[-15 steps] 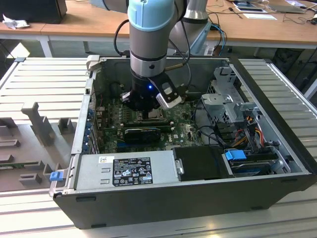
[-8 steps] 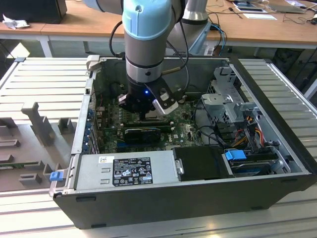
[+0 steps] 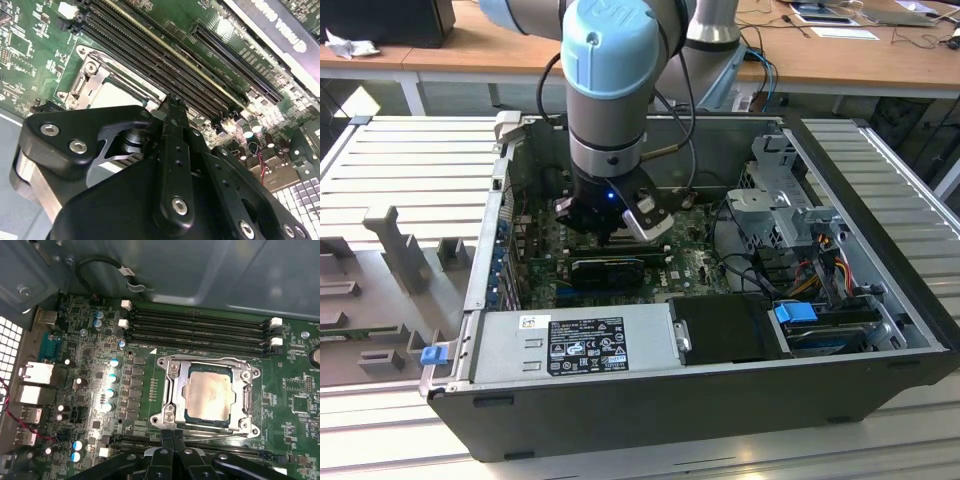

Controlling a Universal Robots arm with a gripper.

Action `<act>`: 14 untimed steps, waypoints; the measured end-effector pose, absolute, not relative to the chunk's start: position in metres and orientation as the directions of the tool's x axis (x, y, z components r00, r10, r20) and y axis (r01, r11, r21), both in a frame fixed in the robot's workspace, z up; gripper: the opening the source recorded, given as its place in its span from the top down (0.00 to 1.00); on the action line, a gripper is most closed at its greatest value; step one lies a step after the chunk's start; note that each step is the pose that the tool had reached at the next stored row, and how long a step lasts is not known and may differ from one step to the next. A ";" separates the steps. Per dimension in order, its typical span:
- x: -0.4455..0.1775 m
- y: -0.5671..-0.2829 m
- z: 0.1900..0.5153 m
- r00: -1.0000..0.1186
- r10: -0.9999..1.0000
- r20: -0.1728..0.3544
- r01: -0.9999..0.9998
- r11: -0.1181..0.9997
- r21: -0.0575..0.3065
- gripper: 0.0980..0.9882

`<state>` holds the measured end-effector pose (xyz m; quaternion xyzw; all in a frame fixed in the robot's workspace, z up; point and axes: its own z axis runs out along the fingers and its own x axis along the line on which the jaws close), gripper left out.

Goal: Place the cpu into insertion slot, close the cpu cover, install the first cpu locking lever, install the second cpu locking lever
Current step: 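Install the second cpu locking lever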

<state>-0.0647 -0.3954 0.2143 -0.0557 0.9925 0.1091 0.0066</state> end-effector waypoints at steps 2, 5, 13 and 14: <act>-0.066 -0.396 0.210 -0.994 -0.109 -0.026 -0.112 0.968 0.223 0.99; -0.073 -0.398 0.208 -0.994 -0.108 -0.027 -0.112 0.966 0.232 0.99; -0.076 -0.398 0.200 -0.994 -0.107 -0.032 -0.112 0.954 0.277 0.99; -0.076 -0.399 0.199 -0.994 -0.107 -0.032 -0.112 0.953 0.280 0.99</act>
